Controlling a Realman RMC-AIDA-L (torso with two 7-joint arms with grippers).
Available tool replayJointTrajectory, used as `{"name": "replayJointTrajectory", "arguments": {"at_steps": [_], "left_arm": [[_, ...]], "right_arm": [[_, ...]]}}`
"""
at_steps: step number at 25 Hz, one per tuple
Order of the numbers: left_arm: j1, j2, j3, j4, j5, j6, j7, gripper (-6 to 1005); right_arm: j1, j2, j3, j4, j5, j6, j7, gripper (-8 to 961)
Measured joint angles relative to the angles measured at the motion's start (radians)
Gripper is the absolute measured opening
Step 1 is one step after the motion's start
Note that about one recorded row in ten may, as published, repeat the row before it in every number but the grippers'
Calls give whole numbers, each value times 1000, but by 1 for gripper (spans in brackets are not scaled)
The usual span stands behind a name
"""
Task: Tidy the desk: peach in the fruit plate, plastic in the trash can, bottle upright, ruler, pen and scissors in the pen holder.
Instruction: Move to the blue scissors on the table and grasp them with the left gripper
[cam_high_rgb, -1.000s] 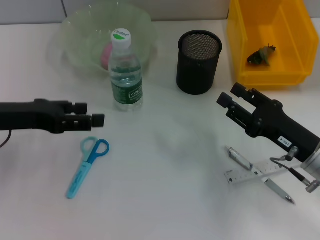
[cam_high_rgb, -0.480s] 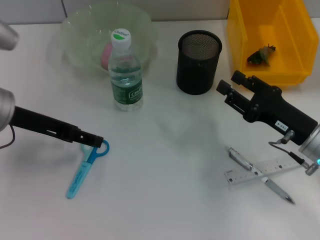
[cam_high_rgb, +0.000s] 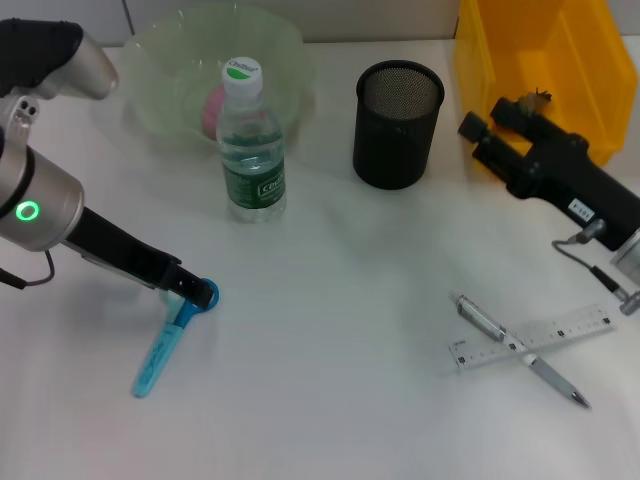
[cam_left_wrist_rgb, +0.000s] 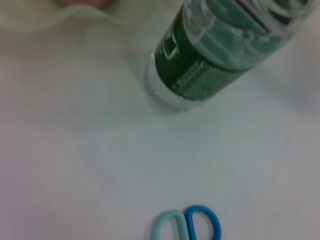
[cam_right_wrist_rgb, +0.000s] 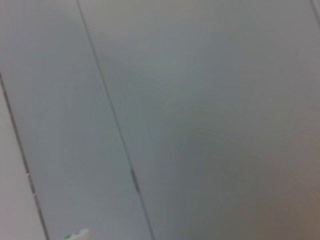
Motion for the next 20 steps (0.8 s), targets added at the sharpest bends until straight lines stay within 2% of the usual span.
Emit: {"name": "replayJointTrajectory", "arguments": {"at_steps": [12,20], "left_arm": [[8,-1,96,-5,11,-6,-129,782],[-2,-2,110,-65,50,-45,-142,781]], "right_arm": [[50,-1,1,-13,0,32,0,575],[62,-1,0,-17,-7,17,4,575]]}}
